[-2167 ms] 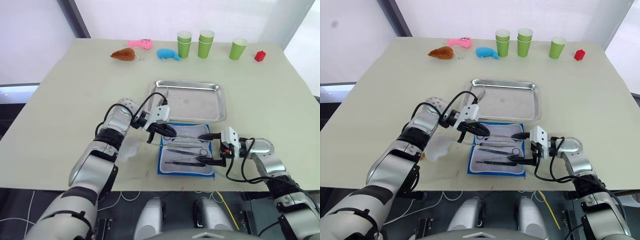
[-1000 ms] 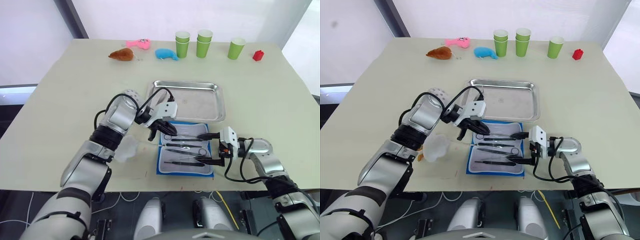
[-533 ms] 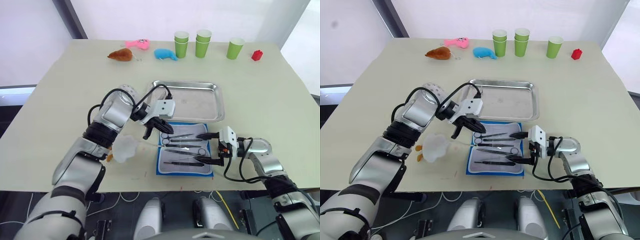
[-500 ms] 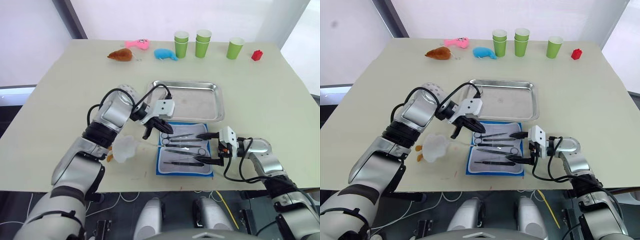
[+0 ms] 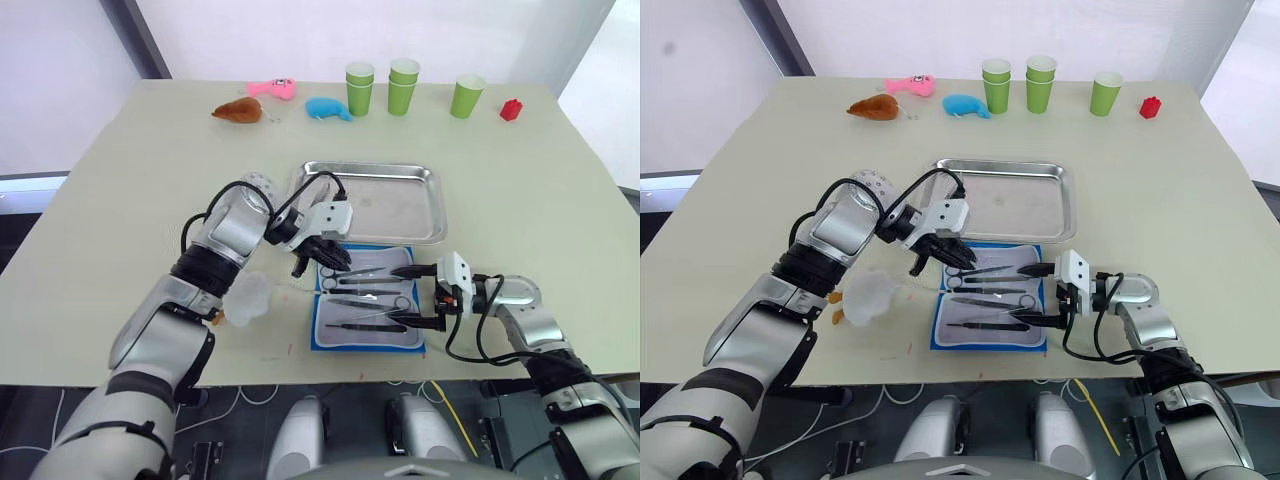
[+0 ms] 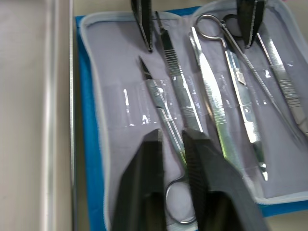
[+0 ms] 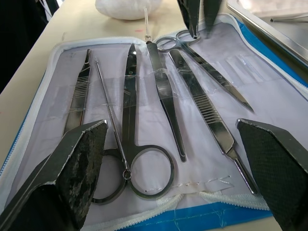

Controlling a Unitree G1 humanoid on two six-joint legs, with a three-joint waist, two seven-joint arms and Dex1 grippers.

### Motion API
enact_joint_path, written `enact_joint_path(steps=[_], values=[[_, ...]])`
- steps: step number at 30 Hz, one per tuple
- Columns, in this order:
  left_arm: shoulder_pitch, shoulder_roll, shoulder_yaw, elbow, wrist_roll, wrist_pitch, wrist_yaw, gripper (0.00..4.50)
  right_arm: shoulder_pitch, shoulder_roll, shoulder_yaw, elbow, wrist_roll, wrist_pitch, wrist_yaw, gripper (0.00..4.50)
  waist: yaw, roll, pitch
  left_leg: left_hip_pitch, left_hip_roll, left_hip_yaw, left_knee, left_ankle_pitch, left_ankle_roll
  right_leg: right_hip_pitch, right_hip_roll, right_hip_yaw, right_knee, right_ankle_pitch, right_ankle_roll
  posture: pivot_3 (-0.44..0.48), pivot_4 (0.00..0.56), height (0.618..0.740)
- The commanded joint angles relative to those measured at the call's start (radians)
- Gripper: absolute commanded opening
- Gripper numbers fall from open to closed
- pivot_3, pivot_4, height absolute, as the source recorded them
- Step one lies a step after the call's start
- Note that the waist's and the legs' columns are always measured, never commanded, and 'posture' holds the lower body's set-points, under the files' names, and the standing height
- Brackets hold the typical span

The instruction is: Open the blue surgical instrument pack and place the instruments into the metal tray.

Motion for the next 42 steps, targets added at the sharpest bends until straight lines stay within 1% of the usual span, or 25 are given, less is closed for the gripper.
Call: enact_joint_path(steps=[1, 6, 13, 18, 22, 33, 35, 37, 38, 42], values=[[0.027, 0.0, 0.029, -0.034, -0.015, -0.013, 0.026, 0.63, 0.044, 0.001, 0.044, 0.073, -0.046, 0.025, 0.001, 4.5, 0.0, 0.0, 0.0, 0.0, 0.0, 0.0, 0.0, 0.0, 0.0, 0.0, 0.0, 0.0, 0.0, 0.0, 0.0, 0.0, 0.15, 0.74], [0.084, 0.015, 0.046, -0.07, -0.026, 0.007, 0.042, 0.63, 0.045, 0.002, 0.044, 0.074, -0.047, 0.023, 0.001, 4.5, 0.0, 0.0, 0.0, 0.0, 0.0, 0.0, 0.0, 0.0, 0.0, 0.0, 0.0, 0.0, 0.001, 0.0, 0.0, 0.0, 0.15, 0.74], [0.127, 0.007, 0.062, -0.067, -0.028, 0.01, 0.091, 0.63, 0.047, 0.002, 0.045, 0.071, -0.046, 0.024, 0.002, 4.5, 0.0, 0.0, 0.0, 0.001, 0.0, 0.0, 0.0, 0.0, 0.0, 0.0, 0.0, 0.0, 0.001, 0.0, 0.0, 0.0, 0.15, 0.74], [0.135, 0.014, 0.055, -0.062, -0.026, 0.009, 0.093, 0.63, 0.047, 0.003, 0.044, 0.069, -0.045, 0.025, 0.002, 4.5, 0.0, 0.0, 0.0, 0.001, 0.0, 0.0, 0.0, 0.0, 0.0, 0.0, 0.0, 0.001, 0.001, 0.0, 0.0, 0.0, 0.15, 0.74], [0.142, 0.011, 0.056, -0.059, -0.015, -0.006, 0.122, 0.63, 0.049, 0.001, 0.044, 0.068, -0.045, 0.026, 0.001, 4.5, 0.0, 0.0, 0.0, 0.001, 0.0, 0.0, 0.0, 0.0, 0.0, 0.0, 0.0, 0.001, 0.001, 0.0, 0.0, 0.0, 0.15, 0.74], [0.159, 0.013, 0.036, -0.024, -0.001, -0.045, 0.122, 0.63, 0.051, 0.003, 0.042, 0.065, -0.042, 0.028, -0.003, 4.5, 0.0, 0.0, 0.0, 0.003, 0.0, 0.0, 0.0, 0.0, 0.0, 0.002, 0.0, 0.002, 0.001, 0.0, 0.0, 0.0, 0.15, 0.74], [0.161, 0.01, 0.039, -0.019, -0.009, -0.024, 0.118, 0.63, 0.053, 0.003, 0.041, 0.064, -0.041, 0.029, -0.003, 4.5, 0.0, 0.0, 0.0, 0.003, 0.0, 0.0, 0.0, 0.0, 0.0, 0.002, 0.0, 0.002, 0.001, 0.0, 0.0, 0.0, 0.15, 0.74], [0.162, 0.009, 0.037, -0.015, -0.009, -0.021, 0.117, 0.12, 0.053, 0.003, 0.041, 0.063, -0.041, 0.029, -0.004, 4.5, 0.0, 0.0, 0.0, 0.004, 0.0, 0.0, 0.0, 0.0, 0.0, 0.002, 0.0, 0.002, 0.001, 0.0, 0.0, 0.0, 0.15, 0.74], [0.163, 0.008, 0.036, -0.015, -0.01, -0.02, 0.117, 0.02, 0.054, 0.003, 0.041, 0.062, -0.041, 0.03, -0.004, 4.5, 0.0, 0.0, 0.0, 0.004, 0.0, 0.0, 0.0, 0.0, 0.0, 0.002, 0.0, 0.002, 0.001, 0.0, 0.0, 0.0, 0.15, 0.74], [0.162, 0.005, 0.034, -0.007, -0.006, -0.026, 0.121, 0.02, 0.055, 0.003, 0.041, 0.061, -0.04, 0.03, -0.004, 4.5, 0.0, 0.0, -0.001, 0.004, 0.0, 0.0, 0.0, 0.0, 0.0, 0.002, 0.0, 0.002, 0.001, 0.0, 0.0, 0.0, 0.15, 0.74]])
